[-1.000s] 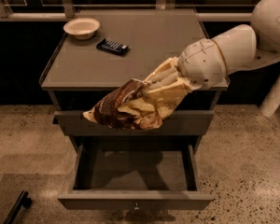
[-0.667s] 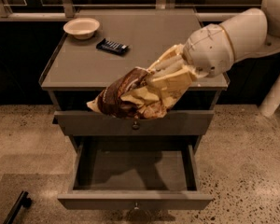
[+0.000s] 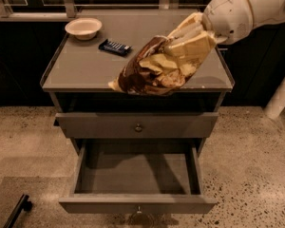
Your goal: Pick brown chip bag from middle drawer and place on counter
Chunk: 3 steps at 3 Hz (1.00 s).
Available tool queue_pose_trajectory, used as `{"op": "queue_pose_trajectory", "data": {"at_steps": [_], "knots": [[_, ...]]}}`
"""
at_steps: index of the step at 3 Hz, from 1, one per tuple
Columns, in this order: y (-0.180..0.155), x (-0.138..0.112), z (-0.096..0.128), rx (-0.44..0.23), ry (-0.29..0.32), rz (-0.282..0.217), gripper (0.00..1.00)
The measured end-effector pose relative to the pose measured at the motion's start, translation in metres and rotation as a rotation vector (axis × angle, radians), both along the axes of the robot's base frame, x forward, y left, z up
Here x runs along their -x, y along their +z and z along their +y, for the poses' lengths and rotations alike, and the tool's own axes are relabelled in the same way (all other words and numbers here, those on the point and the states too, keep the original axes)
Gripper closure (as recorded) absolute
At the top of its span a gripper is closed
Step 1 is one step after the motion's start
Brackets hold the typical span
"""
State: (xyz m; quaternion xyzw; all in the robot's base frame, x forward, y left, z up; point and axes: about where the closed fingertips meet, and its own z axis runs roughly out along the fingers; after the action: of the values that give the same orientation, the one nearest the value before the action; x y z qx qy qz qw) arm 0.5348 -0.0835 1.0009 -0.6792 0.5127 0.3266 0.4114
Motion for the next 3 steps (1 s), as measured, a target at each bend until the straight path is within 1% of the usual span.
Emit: {"op": "queue_pose_trajectory", "data": {"at_steps": [1,2,3], "knots": [[0.000,-0.043,-0.021,-0.037,-0.041,0.019,1.00],[0.002,-0.079,-0.044,-0.087,-0.109,0.016,1.00],[0.007,-0.105,-0.061,-0.103,-0.182,0.007,1.00]]}}
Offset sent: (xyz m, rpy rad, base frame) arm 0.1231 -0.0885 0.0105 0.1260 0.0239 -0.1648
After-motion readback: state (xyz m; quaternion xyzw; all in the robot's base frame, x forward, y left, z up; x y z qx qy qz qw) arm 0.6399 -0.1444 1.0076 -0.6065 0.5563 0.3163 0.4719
